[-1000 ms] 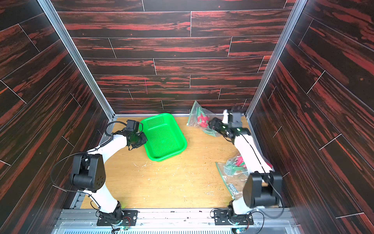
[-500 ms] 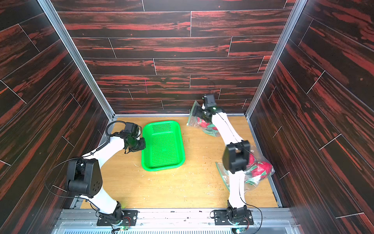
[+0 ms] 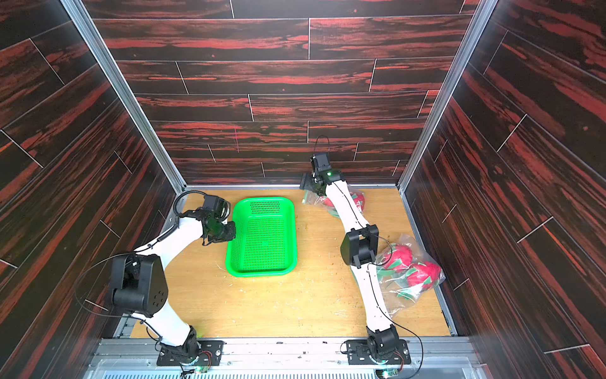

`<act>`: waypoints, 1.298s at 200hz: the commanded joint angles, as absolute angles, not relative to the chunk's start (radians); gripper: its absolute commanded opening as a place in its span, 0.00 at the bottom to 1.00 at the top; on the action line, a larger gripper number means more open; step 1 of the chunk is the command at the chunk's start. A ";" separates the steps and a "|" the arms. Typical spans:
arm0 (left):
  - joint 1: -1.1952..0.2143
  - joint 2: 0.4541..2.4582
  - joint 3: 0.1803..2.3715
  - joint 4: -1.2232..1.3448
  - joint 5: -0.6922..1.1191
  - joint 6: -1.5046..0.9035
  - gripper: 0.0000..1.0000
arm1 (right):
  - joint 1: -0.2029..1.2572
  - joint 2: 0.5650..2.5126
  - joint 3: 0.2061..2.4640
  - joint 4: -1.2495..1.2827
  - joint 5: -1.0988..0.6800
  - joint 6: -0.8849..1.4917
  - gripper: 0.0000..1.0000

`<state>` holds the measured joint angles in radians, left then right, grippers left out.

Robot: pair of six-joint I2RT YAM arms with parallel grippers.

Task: Open the zip-top bag and take out the dragon fruit
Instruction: Move the basket to the center of the board.

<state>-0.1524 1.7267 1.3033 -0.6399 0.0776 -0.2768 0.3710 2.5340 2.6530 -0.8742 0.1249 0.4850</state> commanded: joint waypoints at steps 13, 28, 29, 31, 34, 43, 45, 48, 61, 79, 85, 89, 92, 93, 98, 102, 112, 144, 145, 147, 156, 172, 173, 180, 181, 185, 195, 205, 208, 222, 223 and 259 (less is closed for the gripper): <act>-0.157 1.747 1.414 -0.744 -0.050 -0.248 0.37 | 0.373 2.491 2.641 -0.862 0.130 0.471 0.84; -0.159 1.733 1.454 -0.752 -0.077 -0.258 0.53 | 0.370 2.467 2.636 -0.870 0.114 0.474 0.84; -0.159 1.731 1.457 -0.753 -0.079 -0.259 0.53 | 0.370 2.467 2.635 -0.871 0.113 0.474 0.84; -0.159 1.729 1.465 -0.756 -0.085 -0.260 0.55 | 0.371 2.462 2.633 -0.871 0.111 0.474 0.84; -0.160 1.726 1.474 -0.760 -0.092 -0.264 0.56 | 0.370 2.457 2.631 -0.872 0.106 0.474 0.84; -0.161 1.723 1.502 -0.765 -0.108 -0.267 0.60 | 0.367 2.438 2.623 -0.875 0.091 0.472 0.84; -0.162 1.723 1.508 -0.763 -0.105 -0.267 0.60 | 0.367 2.433 2.619 -0.876 0.089 0.472 0.84; -0.163 1.723 1.518 -0.761 -0.105 -0.267 0.61 | 0.365 2.425 2.615 -0.876 0.084 0.473 0.84; -0.173 1.731 1.573 -0.767 -0.083 -0.275 0.62 | 0.361 2.391 2.593 -0.878 0.071 0.474 0.85; -0.225 1.760 1.654 -0.749 -0.041 -0.288 0.63 | 0.350 2.332 2.549 -0.879 0.057 0.474 0.84; -0.249 1.787 1.678 -0.735 -0.013 -0.292 0.63 | 0.346 2.312 2.531 -0.879 0.052 0.475 0.84; -0.265 1.798 1.697 -0.721 0.002 -0.298 0.63 | 0.342 2.297 2.520 -0.879 0.050 0.476 0.84; -0.277 1.808 1.710 -0.711 0.011 -0.302 0.63 | 0.340 2.285 2.508 -0.877 0.049 0.476 0.84; -0.279 1.811 1.715 -0.708 0.013 -0.305 0.63 | 0.339 2.281 2.505 -0.876 0.048 0.475 0.84; -0.300 1.834 1.736 -0.690 0.021 -0.318 0.63 | 0.335 2.262 2.486 -0.875 0.046 0.476 0.84; -0.316 1.852 1.749 -0.674 0.024 -0.331 0.63 | 0.331 2.244 2.469 -0.872 0.046 0.475 0.85; -0.349 1.896 1.800 -0.629 0.047 -0.363 0.60 | 0.323 2.197 2.415 -0.860 0.049 0.472 0.84; -0.430 2.046 1.869 -0.364 0.110 -0.509 0.56 | 0.273 1.981 2.119 -0.715 0.021 0.488 0.84; -0.431 2.052 1.873 -0.357 0.111 -0.514 0.56 | 0.273 1.981 2.119 -0.715 0.021 0.488 0.84; -0.435 2.062 1.880 -0.345 0.113 -0.523 0.56 | 0.266 1.960 2.085 -0.697 0.018 0.491 0.85; -0.449 2.114 1.915 -0.302 0.120 -0.567 0.56 | 0.243 1.892 1.987 -0.642 0.004 0.500 0.84; -0.477 2.213 2.023 -0.307 0.126 -0.611 0.56 | 0.198 1.790 1.852 -0.577 -0.017 0.514 0.84; -0.479 2.216 2.031 -0.309 0.126 -0.613 0.56 | 0.195 1.784 1.842 -0.574 -0.019 0.515 0.84; -0.492 2.266 2.079 -0.323 0.124 -0.627 0.56 | 0.174 1.748 1.793 -0.554 -0.037 0.521 0.84; -0.494 2.269 2.088 -0.324 0.125 -0.629 0.56 | 0.171 1.743 1.786 -0.551 -0.041 0.522 0.84; -0.501 2.297 2.120 -0.329 0.129 -0.635 0.56 | 0.158 1.727 1.761 -0.539 -0.054 0.527 0.84; -0.518 2.359 2.193 -0.349 0.142 -0.649 0.58 | 0.128 1.685 1.703 -0.515 -0.086 0.536 0.84; -0.532 2.412 2.263 -0.373 0.133 -0.667 0.61 | 0.104 1.647 1.655 -0.496 -0.101 0.540 0.84; -0.536 2.424 2.281 -0.374 0.137 -0.673 0.62 | 0.097 1.637 1.644 -0.492 -0.102 0.539 0.84; -0.546 2.478 2.332 -0.352 0.150 -0.700 0.66 | 0.069 1.601 1.601 -0.486 -0.120 0.535 0.84; -0.547 2.481 2.335 -0.350 0.151 -0.700 0.66 | 0.067 1.599 1.600 -0.486 -0.121 0.534 0.84; -0.564 2.552 2.426 -0.325 0.164 -0.719 0.67 | 0.019 1.550 1.538 -0.477 -0.150 0.528 0.84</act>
<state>-0.5529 2.5351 2.3543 -0.3599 0.1463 -0.6830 0.0399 1.5852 1.5673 -0.5114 -0.1028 0.5266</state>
